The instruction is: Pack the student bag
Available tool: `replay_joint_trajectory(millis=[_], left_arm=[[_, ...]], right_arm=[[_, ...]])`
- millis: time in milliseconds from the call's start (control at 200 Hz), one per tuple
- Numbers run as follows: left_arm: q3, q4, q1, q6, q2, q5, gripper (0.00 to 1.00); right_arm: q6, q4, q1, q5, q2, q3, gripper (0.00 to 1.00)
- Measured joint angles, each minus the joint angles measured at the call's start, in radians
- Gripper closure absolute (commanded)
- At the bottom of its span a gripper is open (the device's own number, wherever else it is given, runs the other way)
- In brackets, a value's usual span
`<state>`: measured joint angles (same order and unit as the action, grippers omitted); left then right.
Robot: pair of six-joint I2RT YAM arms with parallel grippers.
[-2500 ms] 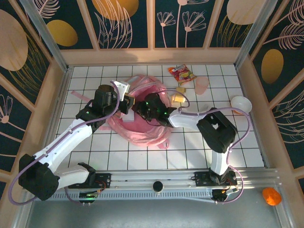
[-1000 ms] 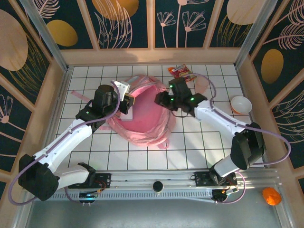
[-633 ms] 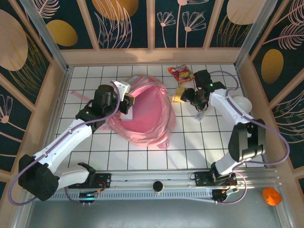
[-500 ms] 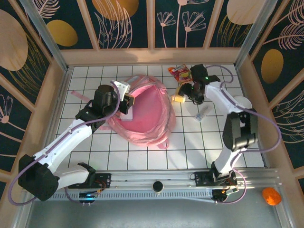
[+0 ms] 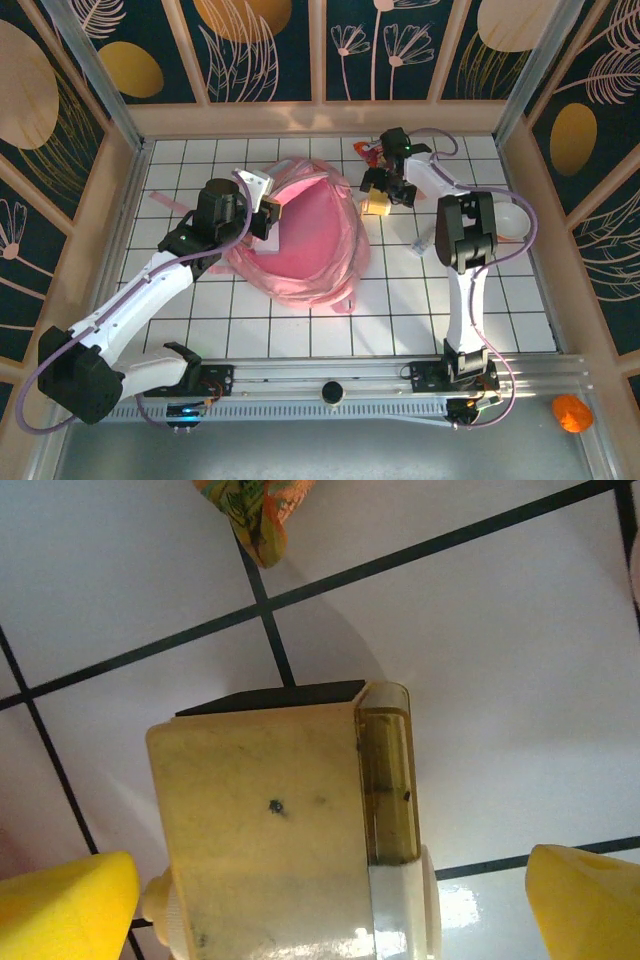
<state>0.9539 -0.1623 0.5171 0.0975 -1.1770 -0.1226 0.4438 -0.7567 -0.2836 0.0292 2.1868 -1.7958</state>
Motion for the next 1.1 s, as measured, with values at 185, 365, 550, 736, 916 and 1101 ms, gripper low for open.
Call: replay_joint_trajectory(millis=[185, 365, 550, 736, 916, 1101], left_arm=[[0.0, 0.0, 0.0, -0.003, 0.0, 0.0, 1.0], [0.0, 0.0, 0.0, -0.003, 0.0, 0.0, 1.0], [0.0, 0.0, 0.0, -0.003, 0.0, 0.0, 1.0], [0.0, 0.0, 0.0, -0.003, 0.0, 0.0, 1.0], [0.0, 0.0, 0.0, -0.003, 0.0, 0.001, 1.0], [0.0, -0.001, 0.0, -0.003, 0.006, 0.001, 1.0]], right_arm=[[-0.026, -0.002, -0.018, 0.0, 0.037, -0.036, 0.02], [-0.039, -0.003, -0.027, -0.018, 0.091, -0.082, 0.09], [-0.047, -0.003, -0.027, -0.043, 0.124, -0.101, 0.18], [-0.045, -0.003, -0.028, -0.062, 0.125, -0.106, 0.3], [-0.046, -0.003, -0.037, -0.079, 0.124, -0.106, 0.37], [-0.045, -0.003, -0.048, -0.085, 0.109, -0.091, 0.41]])
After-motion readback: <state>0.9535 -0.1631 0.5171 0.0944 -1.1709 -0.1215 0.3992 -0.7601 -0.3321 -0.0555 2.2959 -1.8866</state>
